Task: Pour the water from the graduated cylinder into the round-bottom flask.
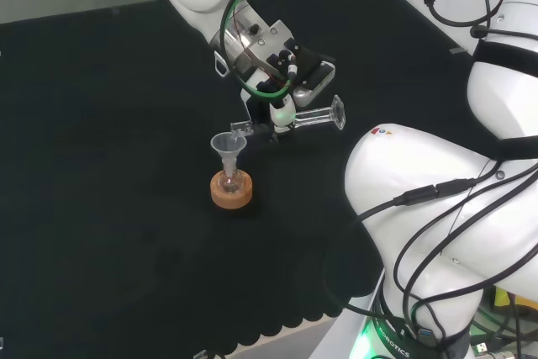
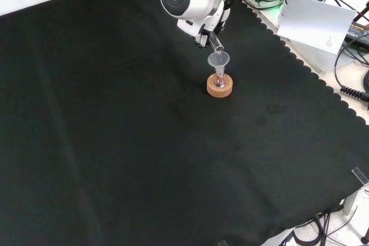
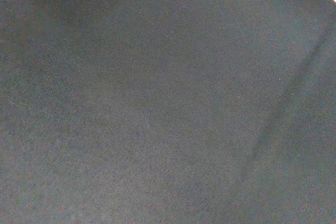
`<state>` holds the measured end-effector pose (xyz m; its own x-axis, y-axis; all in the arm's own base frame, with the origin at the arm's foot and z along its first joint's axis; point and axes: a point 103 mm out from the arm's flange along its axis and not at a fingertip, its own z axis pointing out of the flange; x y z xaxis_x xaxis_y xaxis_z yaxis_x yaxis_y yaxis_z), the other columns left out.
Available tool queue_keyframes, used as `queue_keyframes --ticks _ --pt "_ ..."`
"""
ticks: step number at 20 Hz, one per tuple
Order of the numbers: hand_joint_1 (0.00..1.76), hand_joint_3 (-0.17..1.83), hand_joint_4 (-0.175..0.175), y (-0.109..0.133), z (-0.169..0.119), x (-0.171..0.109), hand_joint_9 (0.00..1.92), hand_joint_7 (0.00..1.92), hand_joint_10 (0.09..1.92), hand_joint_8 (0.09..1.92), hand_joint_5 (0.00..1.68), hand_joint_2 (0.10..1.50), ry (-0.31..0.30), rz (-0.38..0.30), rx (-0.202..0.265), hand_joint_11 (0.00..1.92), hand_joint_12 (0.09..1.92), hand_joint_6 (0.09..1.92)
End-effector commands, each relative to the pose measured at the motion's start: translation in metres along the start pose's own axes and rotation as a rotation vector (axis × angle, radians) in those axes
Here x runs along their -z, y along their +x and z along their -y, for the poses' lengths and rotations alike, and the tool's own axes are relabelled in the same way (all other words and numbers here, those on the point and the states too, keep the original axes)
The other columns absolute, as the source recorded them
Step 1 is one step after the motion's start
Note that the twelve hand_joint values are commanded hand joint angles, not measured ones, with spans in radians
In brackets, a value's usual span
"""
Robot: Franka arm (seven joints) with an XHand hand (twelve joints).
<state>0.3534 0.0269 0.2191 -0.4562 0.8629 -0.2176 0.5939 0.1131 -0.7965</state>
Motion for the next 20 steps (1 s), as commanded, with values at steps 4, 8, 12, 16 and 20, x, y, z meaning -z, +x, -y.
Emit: queue_keyframes --ticks 4,8,12,16,20 --pt "1.33 -0.01 -0.071 0.0009 0.0014 -0.0003 1.15 0.77 0.52 1.37 0.83 1.23 0.017 0.018 -0.012 1.05 0.86 0.92" --pt "1.33 -0.01 -0.071 0.0034 0.0035 0.0025 1.15 0.77 0.52 1.37 0.83 1.23 0.023 0.030 -0.017 1.05 0.86 0.92" --pt "1.33 -0.01 -0.071 0.0046 0.0059 0.0038 1.14 0.77 0.53 1.37 0.83 1.23 0.024 0.039 -0.020 1.05 0.86 0.92" --pt "1.33 -0.01 -0.071 0.0054 0.0065 0.0042 1.14 0.77 0.53 1.37 0.83 1.23 0.035 0.047 -0.026 1.05 0.86 0.92" --pt "1.33 -0.01 -0.070 0.0006 0.0087 0.0017 1.14 0.77 0.53 1.37 0.83 1.23 0.031 0.048 -0.025 1.05 0.86 0.92"
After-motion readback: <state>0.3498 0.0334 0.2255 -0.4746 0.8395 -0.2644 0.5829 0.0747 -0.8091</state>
